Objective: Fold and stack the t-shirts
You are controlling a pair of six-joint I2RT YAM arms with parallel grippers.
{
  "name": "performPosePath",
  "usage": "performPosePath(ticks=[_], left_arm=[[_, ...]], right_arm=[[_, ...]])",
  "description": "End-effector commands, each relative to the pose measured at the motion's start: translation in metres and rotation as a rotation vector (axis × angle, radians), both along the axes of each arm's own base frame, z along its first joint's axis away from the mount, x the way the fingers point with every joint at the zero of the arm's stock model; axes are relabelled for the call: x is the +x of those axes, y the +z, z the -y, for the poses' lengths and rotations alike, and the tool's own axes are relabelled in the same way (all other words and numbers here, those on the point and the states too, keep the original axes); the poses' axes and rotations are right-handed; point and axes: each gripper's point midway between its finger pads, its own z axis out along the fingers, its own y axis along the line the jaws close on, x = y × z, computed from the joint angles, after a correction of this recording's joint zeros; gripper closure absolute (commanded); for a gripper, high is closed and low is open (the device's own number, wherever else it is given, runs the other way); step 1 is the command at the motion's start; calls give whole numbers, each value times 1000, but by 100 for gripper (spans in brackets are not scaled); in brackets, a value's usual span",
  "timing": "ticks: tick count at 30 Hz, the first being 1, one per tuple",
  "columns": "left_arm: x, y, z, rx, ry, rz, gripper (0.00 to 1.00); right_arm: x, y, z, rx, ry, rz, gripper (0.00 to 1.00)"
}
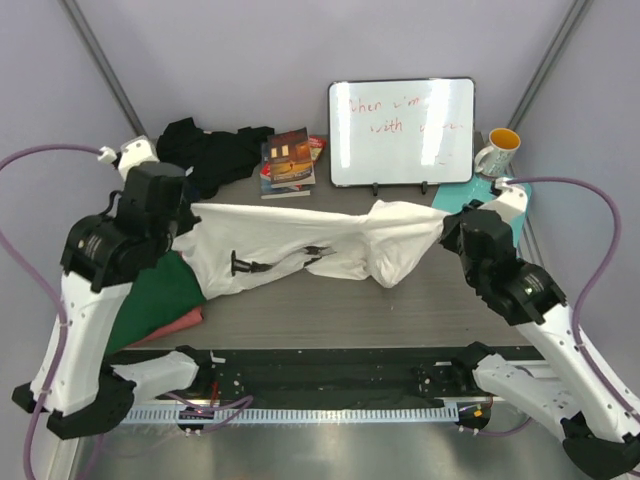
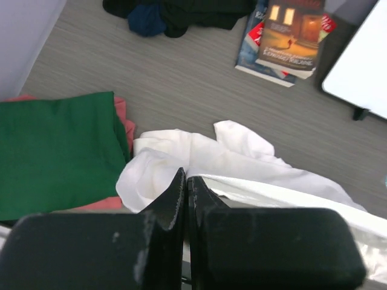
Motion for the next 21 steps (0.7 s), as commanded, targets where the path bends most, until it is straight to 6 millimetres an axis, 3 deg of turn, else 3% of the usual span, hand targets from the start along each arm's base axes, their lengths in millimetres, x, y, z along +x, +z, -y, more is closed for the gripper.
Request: performPosePath(ticks=[1,6,11,14,17,21], left_arm=[[-67,-14,-37,41,10,-93,100],[-84,0,-46,2,-6,-12,100],[-79,11,-33,-15,-79,-1,100],[-76,24,-28,-32,-118,50,100],[-76,46,-29,-42,-134,132,100],[-85,70,-26,-62,-201,206,100]], right_arm=[[-15,68,35,1,-106,181,99],[-24,120,31,-15,-12,297,99],[-29,163,24,-35,74,380,99],[-39,200,22,-34,126,469,99],[-60,245,9,-27,261,590,99],[-88,282,-3,0,397,700,99]])
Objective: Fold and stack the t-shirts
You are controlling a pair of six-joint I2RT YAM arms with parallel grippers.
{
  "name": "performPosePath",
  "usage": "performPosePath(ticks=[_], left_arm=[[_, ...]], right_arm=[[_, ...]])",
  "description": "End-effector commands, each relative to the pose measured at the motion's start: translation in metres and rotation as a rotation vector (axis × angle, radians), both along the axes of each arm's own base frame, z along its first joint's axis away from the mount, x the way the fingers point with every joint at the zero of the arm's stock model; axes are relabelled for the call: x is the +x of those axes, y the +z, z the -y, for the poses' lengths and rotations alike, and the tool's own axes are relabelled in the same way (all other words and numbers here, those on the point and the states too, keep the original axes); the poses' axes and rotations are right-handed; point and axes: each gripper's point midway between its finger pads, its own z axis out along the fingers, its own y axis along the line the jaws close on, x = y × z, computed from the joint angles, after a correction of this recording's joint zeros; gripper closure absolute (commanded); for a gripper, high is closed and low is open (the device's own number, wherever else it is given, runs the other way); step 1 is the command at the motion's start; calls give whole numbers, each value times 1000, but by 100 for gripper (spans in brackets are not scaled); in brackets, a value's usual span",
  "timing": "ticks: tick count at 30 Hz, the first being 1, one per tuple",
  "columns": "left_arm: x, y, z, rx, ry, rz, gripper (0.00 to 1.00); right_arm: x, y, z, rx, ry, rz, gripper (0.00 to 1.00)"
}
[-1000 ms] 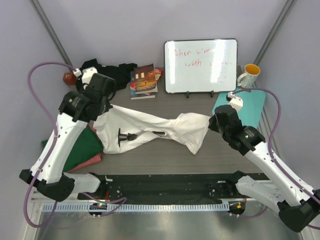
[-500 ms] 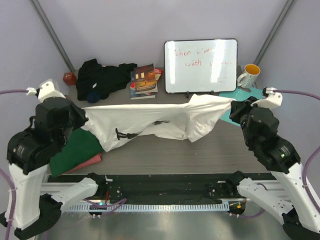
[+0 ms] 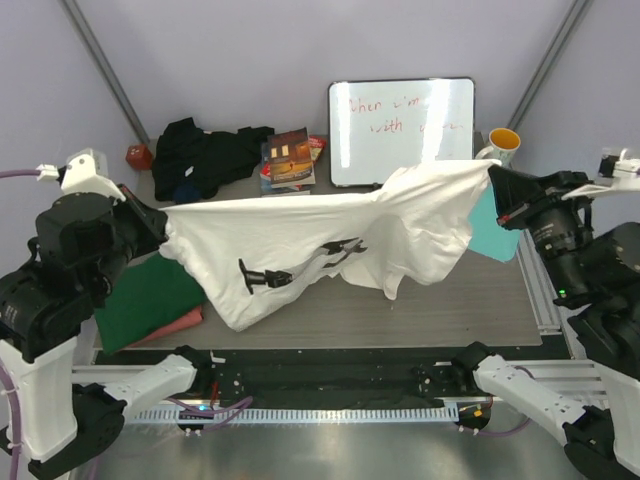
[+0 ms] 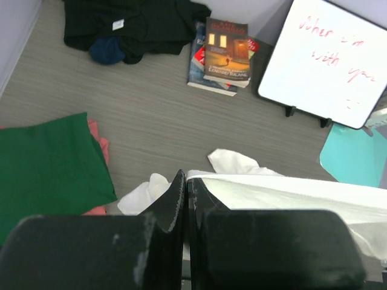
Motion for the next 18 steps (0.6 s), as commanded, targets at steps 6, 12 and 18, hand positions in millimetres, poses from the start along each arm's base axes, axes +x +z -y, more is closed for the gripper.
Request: performPosePath(ticks=[6,12,18], left_arm=[[-56,51,-22,-40,-87,205,100],[-91,71,-31,-108,-135,293,100],[-86,85,-40,-109,-88,371,100]], right_arm=[[-82,105,-6,54,266,319,99],[-118,131,4,98,319,393,99],[-124,162,5,95,330,431,99]])
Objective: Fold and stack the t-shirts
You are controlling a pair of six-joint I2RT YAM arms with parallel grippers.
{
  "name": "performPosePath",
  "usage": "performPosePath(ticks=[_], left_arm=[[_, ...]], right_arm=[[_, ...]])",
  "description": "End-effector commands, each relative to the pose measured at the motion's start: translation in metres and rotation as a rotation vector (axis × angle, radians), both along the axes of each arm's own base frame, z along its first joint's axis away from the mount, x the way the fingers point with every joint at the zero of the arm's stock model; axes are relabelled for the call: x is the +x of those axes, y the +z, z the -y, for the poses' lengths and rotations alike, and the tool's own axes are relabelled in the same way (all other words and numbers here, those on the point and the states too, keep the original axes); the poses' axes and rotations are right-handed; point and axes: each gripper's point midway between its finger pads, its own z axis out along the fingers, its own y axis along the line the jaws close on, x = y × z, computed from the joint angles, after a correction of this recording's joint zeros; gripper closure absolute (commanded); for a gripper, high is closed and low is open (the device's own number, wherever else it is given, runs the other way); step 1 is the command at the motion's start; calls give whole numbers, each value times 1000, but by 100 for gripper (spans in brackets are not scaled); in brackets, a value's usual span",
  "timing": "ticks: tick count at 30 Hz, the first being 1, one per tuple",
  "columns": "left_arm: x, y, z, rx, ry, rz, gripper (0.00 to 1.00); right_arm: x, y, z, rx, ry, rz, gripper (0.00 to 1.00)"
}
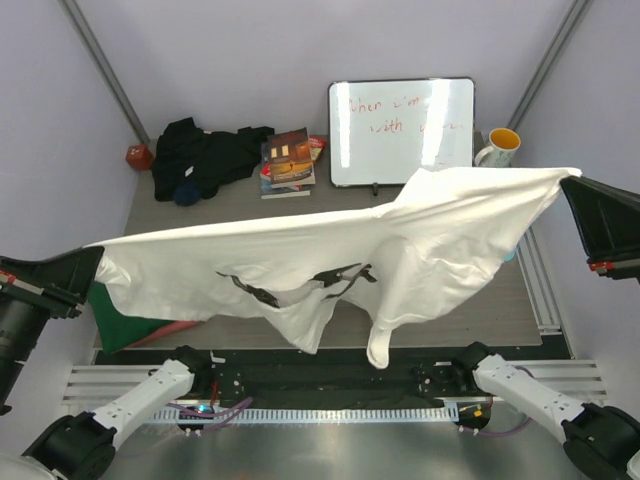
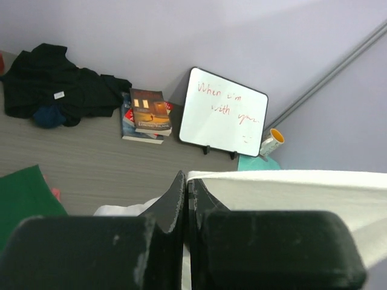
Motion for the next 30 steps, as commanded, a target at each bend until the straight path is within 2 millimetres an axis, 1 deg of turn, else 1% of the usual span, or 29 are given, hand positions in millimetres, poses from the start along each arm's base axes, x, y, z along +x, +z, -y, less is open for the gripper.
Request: performPosePath(ticks=[1,2,3,4,5,6,7,8,9,10,11,12,13,14,15,16,18,19,21,22,24,25,27,28,30], left_arm=[[25,-8,-9,81,101,-41,100],[42,-15,-3,119,115,-86,100],[56,-23,-3,160,150,-124,100],[67,-29,1,196,160,-156,100],[89,-35,12,239,167,-195,100],[104,-46,18,277,178,-235,100],[118,-51,18,311,216,-263,100],[141,-60,28,353,233,-304,100],[156,-69,33,389,252,-338,100],[168,-76,34,416,275,-364,100],[180,-82,39,426,278,-386,100],[204,-100,44,452,288,-452,100],[214,-109,47,454,280,-484,100],[224,-119,50,456,278,-518,100],[233,-129,51,473,288,-552,100],[236,-132,51,481,295,-561,100],[237,-135,49,493,302,-562,100],[232,-129,46,484,309,-536,100],[226,-129,38,506,332,-529,100],[219,-124,33,503,338,-513,100],[210,-125,28,513,340,-516,100],[202,-121,25,502,341,-501,100],[193,-125,22,502,330,-508,100],[184,-121,19,489,328,-492,100],[174,-122,19,481,300,-487,100]], right_arm=[[10,38,4,16,-57,58,99],[19,37,2,3,-79,45,99],[31,35,0,-11,-103,30,99],[50,29,-5,-43,-139,1,99],[82,18,-12,-67,-193,-61,99],[102,8,-19,-90,-219,-102,99],[121,-5,-27,-121,-235,-146,99],[154,-24,-42,-167,-261,-211,99],[170,-37,-48,-188,-276,-249,99],[190,-58,-55,-225,-301,-305,99],[206,-74,-58,-262,-335,-344,99],[227,-98,-65,-310,-364,-410,99],[240,-120,-69,-353,-383,-459,99],[247,-132,-70,-377,-396,-485,99],[251,-141,-68,-388,-422,-507,99],[254,-154,-65,-407,-436,-532,99],[252,-158,-58,-409,-465,-537,99],[246,-158,-49,-405,-491,-534,99],[237,-153,-39,-393,-514,-523,99],[227,-148,-32,-376,-523,-509,99],[218,-148,-27,-362,-522,-504,99],[206,-140,-20,-336,-518,-484,99],[195,-138,-13,-315,-518,-489,99],[183,-133,-8,-294,-513,-481,99],[168,-131,-1,-285,-500,-481,99]])
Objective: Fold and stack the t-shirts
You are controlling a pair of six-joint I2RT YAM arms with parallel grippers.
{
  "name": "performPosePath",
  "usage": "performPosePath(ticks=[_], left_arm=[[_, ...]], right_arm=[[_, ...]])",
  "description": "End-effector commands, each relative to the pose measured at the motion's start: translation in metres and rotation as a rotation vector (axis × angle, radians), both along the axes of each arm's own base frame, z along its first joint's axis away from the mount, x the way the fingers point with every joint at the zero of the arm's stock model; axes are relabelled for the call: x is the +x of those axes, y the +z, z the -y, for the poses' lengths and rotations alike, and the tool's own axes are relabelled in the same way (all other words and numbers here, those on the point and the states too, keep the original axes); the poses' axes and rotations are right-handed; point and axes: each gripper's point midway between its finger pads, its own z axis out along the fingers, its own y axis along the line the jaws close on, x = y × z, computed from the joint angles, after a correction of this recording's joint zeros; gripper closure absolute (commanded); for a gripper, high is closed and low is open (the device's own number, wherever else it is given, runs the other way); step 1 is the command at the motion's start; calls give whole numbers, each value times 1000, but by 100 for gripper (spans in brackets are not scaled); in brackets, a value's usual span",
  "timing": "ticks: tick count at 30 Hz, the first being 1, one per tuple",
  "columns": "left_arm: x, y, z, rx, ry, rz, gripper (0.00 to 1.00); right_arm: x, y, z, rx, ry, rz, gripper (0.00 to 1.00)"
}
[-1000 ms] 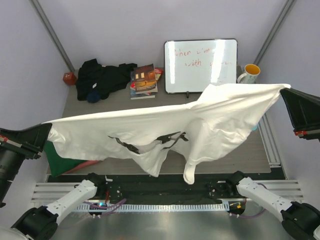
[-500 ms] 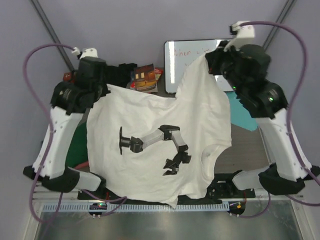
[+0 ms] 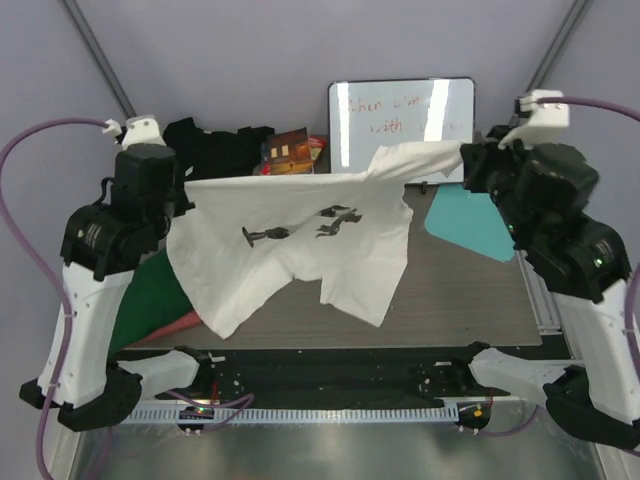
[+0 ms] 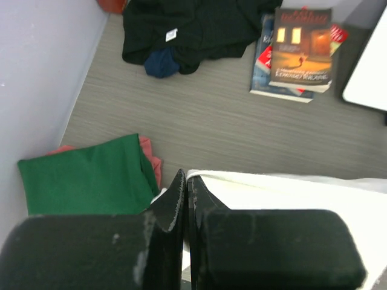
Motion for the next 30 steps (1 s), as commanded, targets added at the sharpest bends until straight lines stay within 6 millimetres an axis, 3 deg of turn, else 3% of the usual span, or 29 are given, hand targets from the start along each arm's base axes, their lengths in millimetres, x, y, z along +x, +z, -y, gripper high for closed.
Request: performPosePath(ticks=[1,7,14,20,24,27,30], left_arm=[[-28,12,-16,-10,-4,63,100],[-64,21,-16,-67,-102,122,100],[-91,47,1,-147,-265,210,100],[-104,61,18,-189,-397,268,100],[-95,55,21,-200,-384,274,100],[-73,44,16,-184,-300,260,100],[-39,23,12,-154,-174,192,100]], right_arm=[[-45,36,31,100,-32,111,99],[-91,46,42,161,56,171,99],[-141,69,21,214,307,223,99],[-168,92,13,250,427,301,99],[-156,93,10,235,409,298,99],[-127,87,9,216,330,274,99],[-82,74,9,174,201,208,99]])
